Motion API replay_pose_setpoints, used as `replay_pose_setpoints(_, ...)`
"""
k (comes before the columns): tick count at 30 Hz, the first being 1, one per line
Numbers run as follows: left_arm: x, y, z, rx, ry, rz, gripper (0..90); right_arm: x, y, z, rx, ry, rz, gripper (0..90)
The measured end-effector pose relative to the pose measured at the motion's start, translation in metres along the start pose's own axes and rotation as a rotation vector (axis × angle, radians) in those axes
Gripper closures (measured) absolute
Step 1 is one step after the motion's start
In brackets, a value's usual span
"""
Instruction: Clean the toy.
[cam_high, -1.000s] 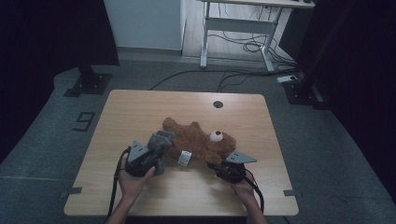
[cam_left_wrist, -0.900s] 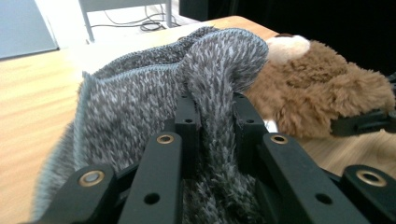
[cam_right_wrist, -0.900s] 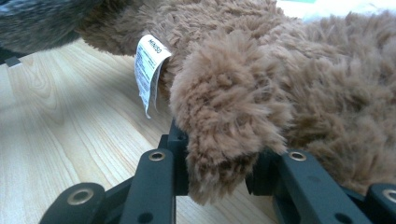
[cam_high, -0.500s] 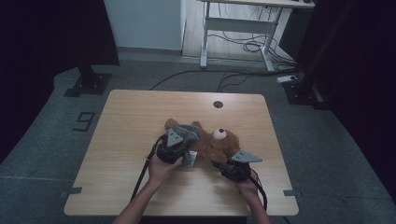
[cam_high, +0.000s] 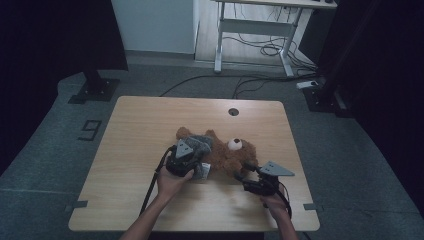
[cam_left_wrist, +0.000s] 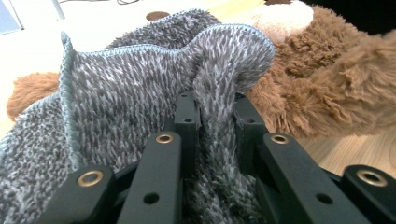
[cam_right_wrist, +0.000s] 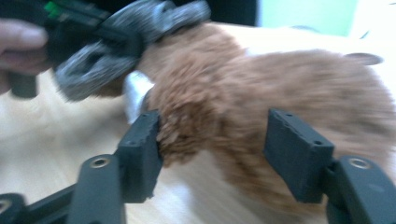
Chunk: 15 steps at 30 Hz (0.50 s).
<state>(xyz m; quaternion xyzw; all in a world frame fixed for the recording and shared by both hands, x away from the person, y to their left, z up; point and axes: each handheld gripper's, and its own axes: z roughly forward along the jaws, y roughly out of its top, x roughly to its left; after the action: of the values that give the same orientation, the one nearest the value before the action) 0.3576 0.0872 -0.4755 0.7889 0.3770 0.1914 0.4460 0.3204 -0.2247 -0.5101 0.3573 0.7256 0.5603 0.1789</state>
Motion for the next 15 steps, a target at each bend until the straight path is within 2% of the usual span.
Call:
replay_pose_setpoints(3, -0.001, -0.001, -0.001, 0.001, 0.001, 0.002, 75.7, -0.011, 0.0, -0.012, -0.035, -0.086, 0.031, 31.9)
replay_pose_setpoints(6, -0.001, -0.003, -0.001, -0.001, 0.0, -0.001, 75.6, -0.025, -0.001, -0.019, -0.056, -0.134, 0.087, 29.7)
replay_pose_setpoints(9, -0.001, -0.003, -0.002, 0.001, -0.001, 0.001, 75.6, -0.036, -0.005, -0.017, -0.032, -0.131, 0.142, 23.9)
replay_pose_setpoints(11, -0.001, -0.004, -0.002, 0.003, -0.001, 0.005, 75.6, -0.038, -0.007, -0.01, -0.013, -0.129, 0.154, 20.9)
replay_pose_setpoints(15, -0.001, -0.004, -0.003, 0.006, -0.007, -0.001, 75.6, -0.035, -0.007, 0.007, 0.044, -0.113, 0.127, 19.4)
